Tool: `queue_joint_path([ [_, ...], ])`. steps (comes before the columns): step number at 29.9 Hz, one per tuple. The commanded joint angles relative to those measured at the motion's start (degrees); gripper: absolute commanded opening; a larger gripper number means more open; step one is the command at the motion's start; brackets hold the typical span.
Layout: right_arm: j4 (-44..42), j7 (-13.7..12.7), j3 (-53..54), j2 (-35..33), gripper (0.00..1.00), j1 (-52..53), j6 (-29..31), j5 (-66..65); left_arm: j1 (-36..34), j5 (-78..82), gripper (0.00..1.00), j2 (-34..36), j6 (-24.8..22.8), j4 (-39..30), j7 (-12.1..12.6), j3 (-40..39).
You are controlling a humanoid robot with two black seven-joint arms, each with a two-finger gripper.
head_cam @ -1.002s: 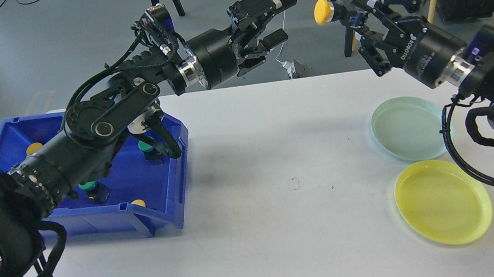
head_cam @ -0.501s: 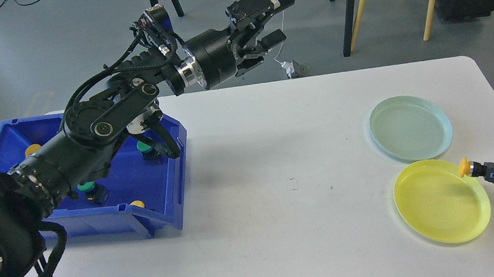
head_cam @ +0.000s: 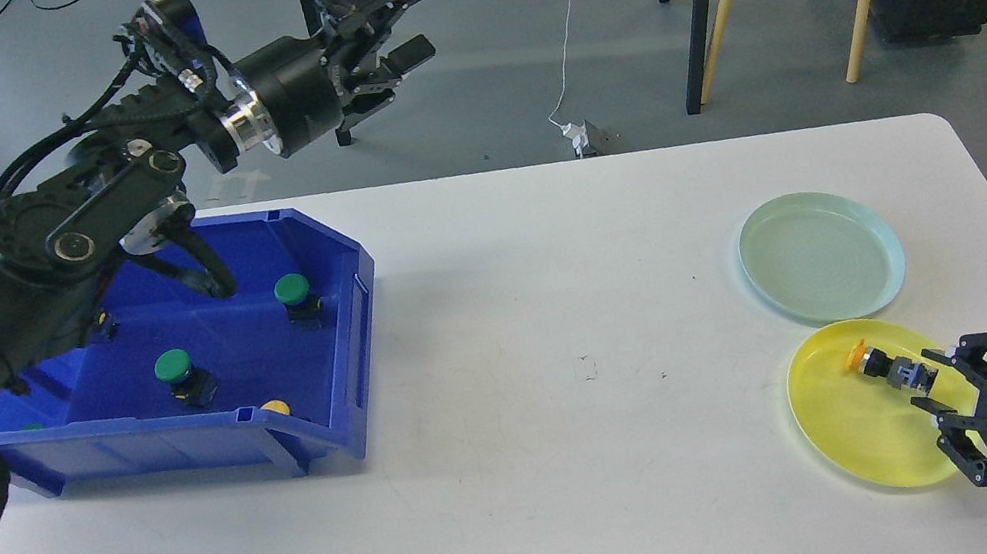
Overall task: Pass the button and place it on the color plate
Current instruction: 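Lower the button onto the yellow plate and open the right gripper, then withdraw the right gripper and reach the left gripper into the bin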
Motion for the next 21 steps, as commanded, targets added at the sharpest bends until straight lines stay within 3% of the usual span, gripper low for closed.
queue_joint_path([
  [1,0.36,0.35,1.15,-0.26,1.0,0.09,2.2,0.22,-1.15,8.62,0.95,4.94,0.0,-0.09,-0.01,0.03],
  [6,0.1,-0.17,12.99,-0.96,1.0,0.18,11.51,0.22,-3.52,29.79,0.97,12.41,0.0,-4.73,-0.01,0.03],
  [11,-0.7,-1.22,26.45,-1.5,1.0,1.23,20.74,0.13,-2.39,42.38,0.97,24.35,0.0,-18.44,-0.01,0.47],
  [15,-3.15,-3.16,27.61,-0.97,1.0,5.27,21.9,0.13,1.57,53.27,0.97,29.12,0.0,-23.55,-0.01,4.76],
  [21,-4.21,-3.34,25.77,2.19,1.0,5.72,22.07,0.13,4.47,63.32,0.97,27.55,0.0,-21.81,-0.01,6.45],
])
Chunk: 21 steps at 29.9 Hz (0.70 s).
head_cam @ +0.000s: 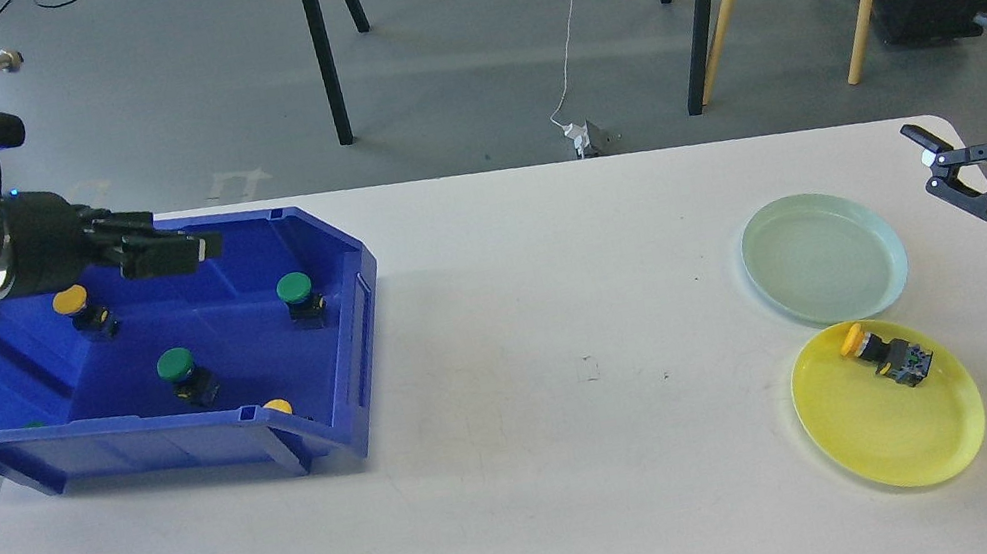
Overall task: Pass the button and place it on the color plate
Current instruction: 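Withdraw the right gripper and reach the left gripper into the bin, then grasp another button in the bin with the left gripper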
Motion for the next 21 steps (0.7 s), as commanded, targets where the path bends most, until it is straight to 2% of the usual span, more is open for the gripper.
queue_joint_path([
  [1,-0.23,-0.09,-1.56,1.55,1.0,0.1,0.11,0.01,1.74,2.67,0.97,-2.43,0.0,2.34,0.02,0.37],
  [7,-1.28,0.0,-1.3,1.11,1.0,-0.69,1.87,0.01,4.56,3.12,0.97,-10.25,0.0,13.77,0.02,1.6],
  [14,-2.34,0.0,-1.48,1.19,1.0,-0.69,2.22,0.09,5.88,2.68,0.97,-14.13,0.0,19.48,0.02,5.73],
  [21,-1.99,0.0,-1.92,1.46,1.0,-0.78,2.31,0.18,6.76,2.68,0.97,-16.06,0.0,24.06,0.02,6.0],
])
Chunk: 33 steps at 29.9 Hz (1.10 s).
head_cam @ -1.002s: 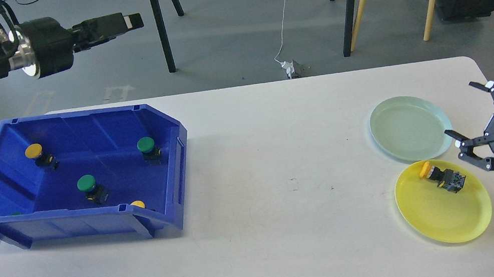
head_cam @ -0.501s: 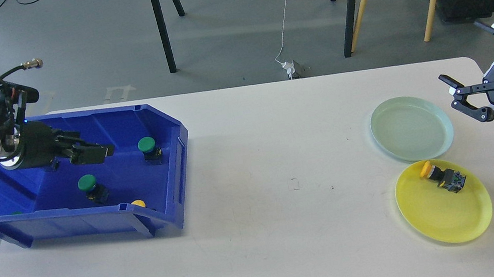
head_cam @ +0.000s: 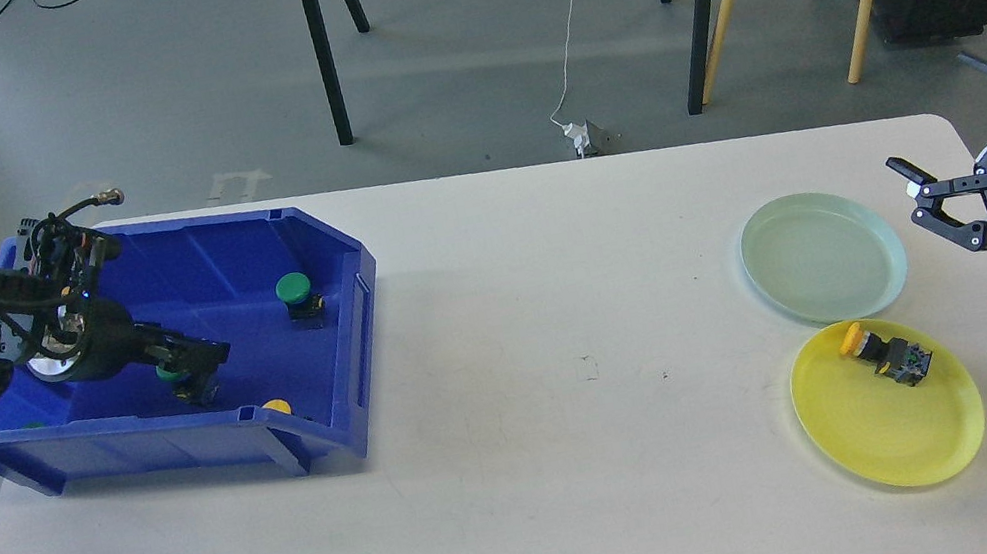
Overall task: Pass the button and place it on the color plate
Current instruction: 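Grasp another button in the bin with the left gripper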
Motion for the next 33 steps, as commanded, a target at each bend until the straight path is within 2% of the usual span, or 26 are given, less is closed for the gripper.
queue_joint_path([
  [1,0.26,0.0,-0.2,0.05,1.0,-0.01,0.01,0.1,0.36,0.06,0.97,-0.59,0.0,1.77,-0.02,0.04],
  [10,0.26,0.0,-0.2,0.05,1.0,-0.37,0.01,0.1,2.12,0.32,0.93,-1.55,0.0,3.17,-0.02,0.22],
  [14,0.26,0.0,-0.2,0.05,1.0,-0.81,0.01,0.1,2.38,0.14,0.72,-1.47,0.0,3.62,-0.02,0.22],
  [18,0.35,0.0,-0.02,0.05,1.0,-1.33,0.01,0.1,2.38,-0.03,0.6,-1.38,0.0,3.62,-0.02,0.13],
  [20,0.44,0.0,0.07,0.05,1.0,-1.6,0.01,0.1,2.38,-0.12,0.46,-1.29,0.0,3.53,-0.02,0.13],
  [23,0.35,0.0,0.07,0.05,1.0,-1.77,0.01,0.1,2.38,-0.21,0.31,-1.29,0.0,3.26,-0.02,0.13],
  [25,0.35,0.0,0.15,0.05,1.0,-2.04,0.01,0.1,2.29,-0.21,0.17,-1.38,0.0,3.0,-0.02,0.04],
  [30,0.43,0.0,0.15,0.05,1.0,-2.04,0.01,0.1,1.33,-0.29,0.15,-1.47,0.0,2.56,-0.02,-0.48],
  [33,0.44,0.0,0.33,0.05,1.0,-2.12,0.01,0.1,-1.91,-3.53,0.15,0.11,0.0,-1.81,-0.02,-2.32],
])
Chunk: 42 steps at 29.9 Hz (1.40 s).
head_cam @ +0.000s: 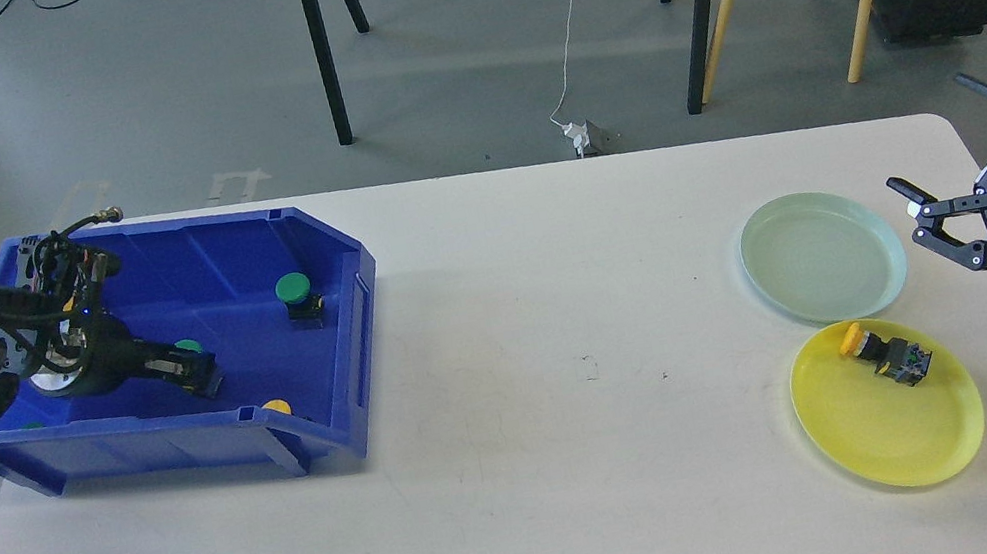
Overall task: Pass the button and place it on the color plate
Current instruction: 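Grasp another button in the bin with the left gripper, then lift the button out of the bin toward the right gripper, then take the button from the left gripper with the right gripper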
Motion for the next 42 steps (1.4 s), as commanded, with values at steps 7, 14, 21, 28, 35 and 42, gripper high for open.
queue_joint_path([
  [7,0.08,0.17,0.6,-0.44,1.0,0.23,0.08,-0.35,-8.49,-23.86,0.15,9.32,0.0,-18.61,0.0,-10.45],
  [14,0.16,0.79,0.95,-0.18,1.0,2.34,-0.18,-10.95,-7.62,-44.63,0.16,-5.15,0.0,-19.43,0.0,-20.13],
  [21,-0.27,0.96,0.87,5.44,0.99,8.66,-0.53,-28.3,-7.88,-45.7,0.16,-26.79,0.0,-0.63,0.0,-24.71],
  [28,-3.52,1.14,-4.84,11.68,0.99,17.54,-0.88,-28.57,-7.44,-47.8,0.16,-32.17,0.0,2.38,0.0,-25.94],
  [35,-8.97,2.54,-9.07,18.18,0.99,24.13,-1.5,-28.57,-7.35,-48.16,0.16,-32.17,0.0,2.47,0.0,-26.12],
  [42,-12.93,5.71,-9.24,23.9,0.99,28.18,-1.41,-28.22,-7.18,-48.16,0.17,-32.25,0.0,3.34,0.0,-26.91],
])
